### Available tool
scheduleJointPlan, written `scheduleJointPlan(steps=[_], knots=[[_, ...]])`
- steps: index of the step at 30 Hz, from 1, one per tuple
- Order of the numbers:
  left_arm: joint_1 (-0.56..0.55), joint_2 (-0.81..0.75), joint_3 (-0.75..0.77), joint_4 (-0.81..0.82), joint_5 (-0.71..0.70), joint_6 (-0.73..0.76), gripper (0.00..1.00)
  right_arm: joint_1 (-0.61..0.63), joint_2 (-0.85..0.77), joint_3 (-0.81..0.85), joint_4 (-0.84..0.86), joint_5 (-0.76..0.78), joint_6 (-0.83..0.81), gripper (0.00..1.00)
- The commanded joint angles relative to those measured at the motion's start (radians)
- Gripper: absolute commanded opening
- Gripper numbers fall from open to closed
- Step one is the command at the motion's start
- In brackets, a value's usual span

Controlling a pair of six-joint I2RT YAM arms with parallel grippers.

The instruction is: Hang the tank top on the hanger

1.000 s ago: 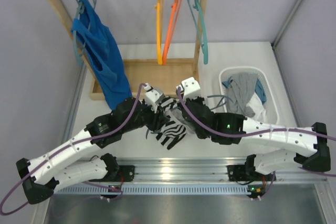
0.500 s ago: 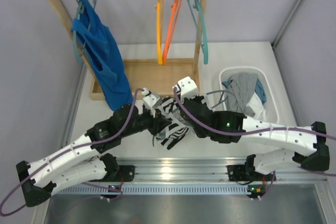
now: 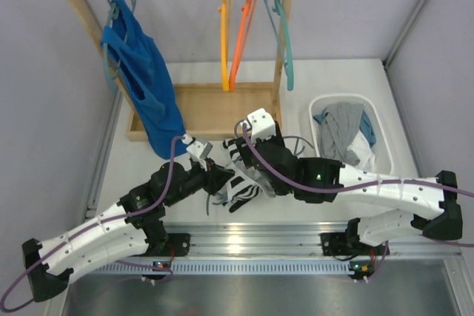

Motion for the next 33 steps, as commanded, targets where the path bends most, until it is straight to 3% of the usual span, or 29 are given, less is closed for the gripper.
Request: scheduleJointPlan(steps=[1, 6, 12, 17, 26, 33], knots=[[0.002, -0.028, -0.008, 0.091, -0.059, -0.03, 0.0, 0.01, 0.005, 0.052, 0.054, 0.023, -0.012, 0.62], [0.002, -0.085, -0.043, 0.078, -0.154, -0.07, 0.0, 0.01, -0.015, 0.054, 0.049, 0.04, -0.006, 0.72], [0.002, -0.172, -0.053, 0.028, -0.269, -0.075, 0.0, 0.01, -0.038, 0.072, 0.015, 0.063, -0.003, 0.77], [0.002, -0.208, 0.024, -0.101, -0.452, -0.041, 0.0, 0.009, -0.078, 0.081, -0.02, 0.097, 0.016, 0.79], [0.002, -0.145, 0.22, -0.222, -0.677, 0.077, 0.0, 0.01, -0.176, 0.101, -0.064, 0.149, 0.005, 0.8], [0.002, -0.078, 0.332, -0.112, -0.788, 0.281, 0.0, 0.01, -0.216, 0.135, -0.106, 0.168, -0.02, 0.8]])
